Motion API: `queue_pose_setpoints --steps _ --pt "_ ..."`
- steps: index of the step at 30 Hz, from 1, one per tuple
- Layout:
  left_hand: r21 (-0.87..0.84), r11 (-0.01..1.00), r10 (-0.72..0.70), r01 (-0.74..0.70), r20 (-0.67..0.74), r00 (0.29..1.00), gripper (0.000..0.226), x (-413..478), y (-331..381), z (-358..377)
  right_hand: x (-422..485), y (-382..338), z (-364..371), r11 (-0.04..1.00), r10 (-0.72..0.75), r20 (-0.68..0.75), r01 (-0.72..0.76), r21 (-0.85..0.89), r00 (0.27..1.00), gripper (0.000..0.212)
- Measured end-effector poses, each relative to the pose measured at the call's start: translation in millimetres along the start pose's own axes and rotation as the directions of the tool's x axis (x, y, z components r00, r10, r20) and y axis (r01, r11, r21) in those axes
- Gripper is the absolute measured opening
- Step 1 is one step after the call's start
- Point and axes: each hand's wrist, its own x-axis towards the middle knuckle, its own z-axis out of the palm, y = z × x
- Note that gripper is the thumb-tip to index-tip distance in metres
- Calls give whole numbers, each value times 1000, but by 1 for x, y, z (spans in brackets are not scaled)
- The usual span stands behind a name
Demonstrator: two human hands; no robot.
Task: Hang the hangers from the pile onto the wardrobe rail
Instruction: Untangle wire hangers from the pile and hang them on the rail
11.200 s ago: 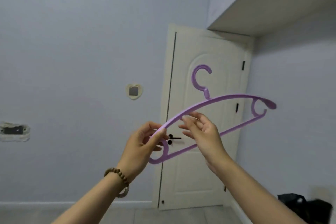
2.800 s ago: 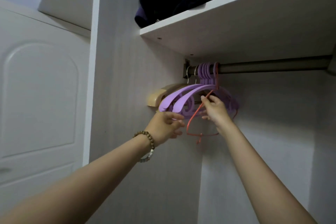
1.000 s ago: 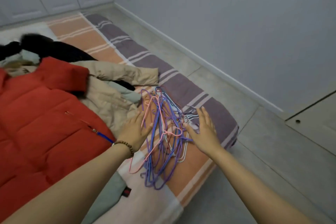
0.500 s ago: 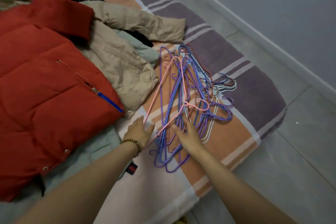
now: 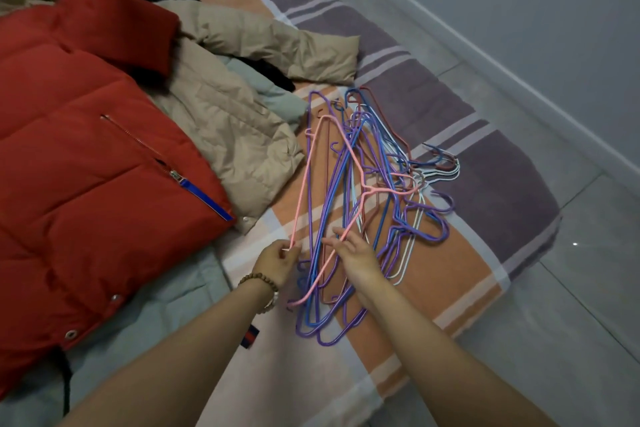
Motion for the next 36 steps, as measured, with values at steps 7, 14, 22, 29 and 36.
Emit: queue_pose_setpoints --steps 7,14,22,29,36 --pt "-198 954 184 -223 -197 963 17 -23 33 -14 -29 -41 -11 990 -116 64 109 91 991 15" --pt "-250 863 418 -438 -130 899 15 -70 141 -48 -106 -147 -50 933 -315 98 289 214 944 8" --pt "-288 747 664 -599 268 698 27 -210 299 -72 -264 -278 -116 751 -616 -184 641 155 766 10" --pt "-313 615 688 -724 661 299 45 -375 397 -74 -445 -350 -185 564 -748 -517 810 -161 417 9" --pt "-539 358 717 -762 682 -145 25 -552 440 -38 -645 -352 -237 448 -725 -687 794 -411 53 6"
